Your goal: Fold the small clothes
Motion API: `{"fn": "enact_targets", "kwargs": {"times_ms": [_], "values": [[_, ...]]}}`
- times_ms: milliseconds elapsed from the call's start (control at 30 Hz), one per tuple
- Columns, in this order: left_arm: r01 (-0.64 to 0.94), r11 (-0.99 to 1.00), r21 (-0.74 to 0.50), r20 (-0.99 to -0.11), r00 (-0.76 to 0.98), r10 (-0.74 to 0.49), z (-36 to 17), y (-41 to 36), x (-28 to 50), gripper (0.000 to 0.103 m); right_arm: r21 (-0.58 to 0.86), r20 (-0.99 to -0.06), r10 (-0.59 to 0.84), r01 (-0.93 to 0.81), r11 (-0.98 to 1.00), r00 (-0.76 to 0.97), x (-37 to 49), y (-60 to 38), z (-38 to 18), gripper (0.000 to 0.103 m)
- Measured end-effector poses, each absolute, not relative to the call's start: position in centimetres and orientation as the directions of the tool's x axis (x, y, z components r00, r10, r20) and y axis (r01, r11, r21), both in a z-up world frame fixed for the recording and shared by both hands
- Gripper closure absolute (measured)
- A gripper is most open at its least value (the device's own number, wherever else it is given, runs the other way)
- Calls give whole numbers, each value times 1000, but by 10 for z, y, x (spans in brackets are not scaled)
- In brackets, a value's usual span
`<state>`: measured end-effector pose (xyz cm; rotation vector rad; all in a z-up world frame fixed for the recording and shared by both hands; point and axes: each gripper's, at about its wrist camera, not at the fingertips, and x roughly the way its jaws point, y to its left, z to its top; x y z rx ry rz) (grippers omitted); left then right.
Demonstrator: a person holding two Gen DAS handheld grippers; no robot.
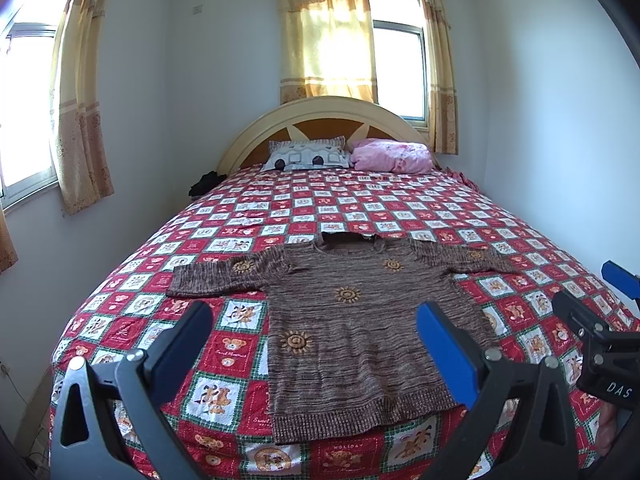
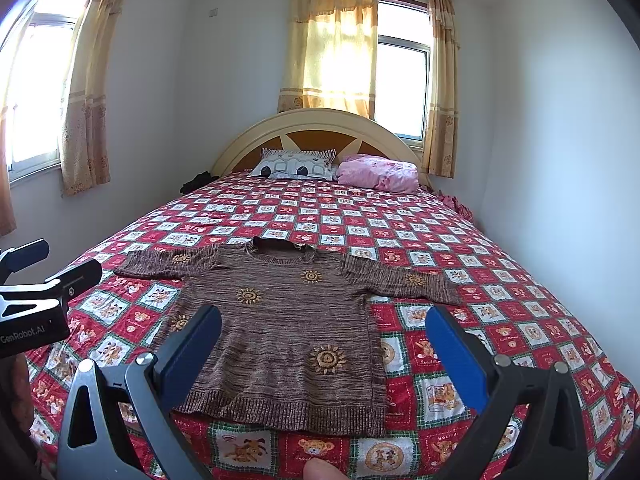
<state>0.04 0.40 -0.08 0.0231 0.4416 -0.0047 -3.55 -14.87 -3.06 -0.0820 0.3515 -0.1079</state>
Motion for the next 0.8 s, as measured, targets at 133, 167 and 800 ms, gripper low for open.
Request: {"fn": "enact_targets", "kwargs": {"times_ms": [133,167,800], "values": [[10,1000,21,-427,904,0,-1,4,0,0,-98,-339,-119,91,991,933,-36,-149,-30,1],[10,1000,22,-427,904,1,-1,4,1,0,-99,-340,-119,91,991,933,-36,-149,-30,1],[8,1000,20,-430,903,2,-4,3,1,0,-98,-340,-121,93,991,932,-36,-149,-29,1]]}}
